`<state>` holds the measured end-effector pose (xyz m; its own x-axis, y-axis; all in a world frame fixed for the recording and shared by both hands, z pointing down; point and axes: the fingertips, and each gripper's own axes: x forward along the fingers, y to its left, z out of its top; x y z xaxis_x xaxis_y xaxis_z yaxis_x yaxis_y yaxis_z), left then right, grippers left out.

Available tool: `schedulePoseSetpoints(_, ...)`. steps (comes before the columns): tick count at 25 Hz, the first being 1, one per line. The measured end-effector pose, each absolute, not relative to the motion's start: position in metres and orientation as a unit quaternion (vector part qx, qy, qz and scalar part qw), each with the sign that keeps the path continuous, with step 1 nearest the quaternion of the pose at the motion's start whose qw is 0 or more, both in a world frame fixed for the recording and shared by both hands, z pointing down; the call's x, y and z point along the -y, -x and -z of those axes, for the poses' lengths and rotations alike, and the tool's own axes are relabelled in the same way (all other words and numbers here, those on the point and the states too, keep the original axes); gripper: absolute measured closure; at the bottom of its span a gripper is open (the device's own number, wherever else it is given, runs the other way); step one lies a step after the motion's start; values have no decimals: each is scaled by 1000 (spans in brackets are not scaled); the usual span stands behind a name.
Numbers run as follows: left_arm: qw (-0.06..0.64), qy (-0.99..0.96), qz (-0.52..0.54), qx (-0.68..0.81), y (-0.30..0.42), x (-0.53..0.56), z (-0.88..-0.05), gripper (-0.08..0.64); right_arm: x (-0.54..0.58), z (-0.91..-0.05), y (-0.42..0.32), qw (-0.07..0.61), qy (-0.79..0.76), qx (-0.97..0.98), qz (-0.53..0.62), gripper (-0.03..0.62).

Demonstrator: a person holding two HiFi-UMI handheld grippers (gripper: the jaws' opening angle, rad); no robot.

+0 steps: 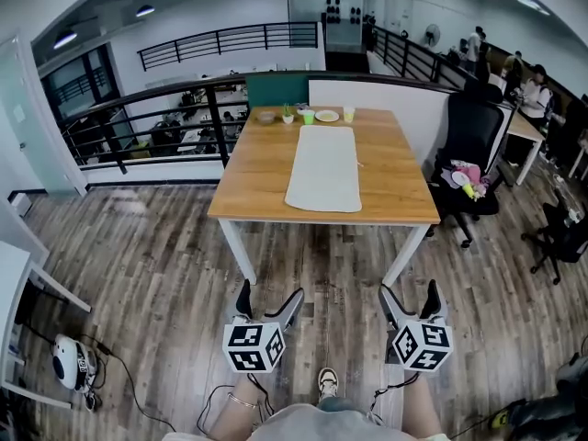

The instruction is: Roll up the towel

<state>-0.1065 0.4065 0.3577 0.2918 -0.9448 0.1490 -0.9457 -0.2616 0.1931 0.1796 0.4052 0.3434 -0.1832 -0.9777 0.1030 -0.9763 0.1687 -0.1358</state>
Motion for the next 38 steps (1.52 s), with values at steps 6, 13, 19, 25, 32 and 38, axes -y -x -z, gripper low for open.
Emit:
schedulePoseSetpoints(6, 122, -788, 2, 604, 95, -336, -355, 51, -329, -341, -190, 10, 631, -771, 85, 49)
schedulePoseSetpoints(13, 126, -781, -1, 612, 80, -263, -352, 51, -254, -342, -217, 10, 631, -770, 96, 58)
schedulePoseSetpoints(19, 125, -775, 0, 620, 71, -215, -351, 51, -201, -351, -239, 14, 631, -768, 109, 58)
schedulePoseSetpoints(25, 127, -767, -13, 628, 72, -182, -352, 51, -156, -352, -237, 21, 619, -775, 125, 58)
schedulePoseSetpoints(32, 130, -762, -8, 635, 86, -133, -361, 51, -113, -369, -237, 5, 624, -771, 128, 61)
schedulePoseSetpoints(38, 131, -763, 7, 633, 107, -70, -358, 51, -56, -366, -230, 0, 636, -762, 121, 67)
